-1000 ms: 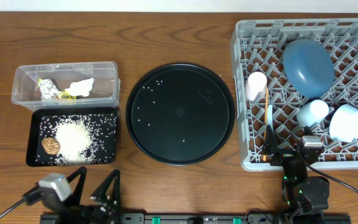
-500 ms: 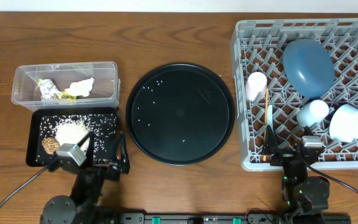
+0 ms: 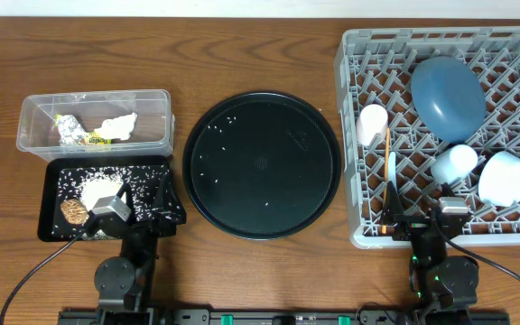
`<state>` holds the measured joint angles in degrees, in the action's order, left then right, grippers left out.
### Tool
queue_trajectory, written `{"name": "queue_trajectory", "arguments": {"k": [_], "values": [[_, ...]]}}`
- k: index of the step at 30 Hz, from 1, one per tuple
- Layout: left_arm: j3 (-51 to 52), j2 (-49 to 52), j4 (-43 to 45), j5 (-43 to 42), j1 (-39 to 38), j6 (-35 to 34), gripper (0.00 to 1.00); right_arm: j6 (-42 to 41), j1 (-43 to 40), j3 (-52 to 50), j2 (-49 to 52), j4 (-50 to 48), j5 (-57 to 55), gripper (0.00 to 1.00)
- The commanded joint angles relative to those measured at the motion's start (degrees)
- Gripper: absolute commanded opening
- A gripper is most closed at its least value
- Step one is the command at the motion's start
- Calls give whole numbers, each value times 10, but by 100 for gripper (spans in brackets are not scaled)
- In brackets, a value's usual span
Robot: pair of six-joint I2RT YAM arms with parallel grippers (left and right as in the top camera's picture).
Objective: Sort waste into correct bins and load items into the dishwasher rack
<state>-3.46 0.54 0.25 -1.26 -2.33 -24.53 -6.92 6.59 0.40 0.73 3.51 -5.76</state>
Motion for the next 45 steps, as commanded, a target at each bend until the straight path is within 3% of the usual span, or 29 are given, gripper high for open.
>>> {"name": "queue_trajectory", "arguments": {"k": [1,8,13,17,45], "values": [[19,-4,5,24,3,45,98,8,-5,-1,-4,2,4,99],[33,-4,-40,24,3,109,98,8,-5,-1,-4,2,4,99],[33,-4,-43,17,7,236,98,8,-5,-1,-4,2,4,99],[33,-4,-43,17,24,300,98,8,-5,-1,-4,2,4,100],[32,-3,-43,17,35,301,98,8,-5,-1,-4,2,4,99]]}}
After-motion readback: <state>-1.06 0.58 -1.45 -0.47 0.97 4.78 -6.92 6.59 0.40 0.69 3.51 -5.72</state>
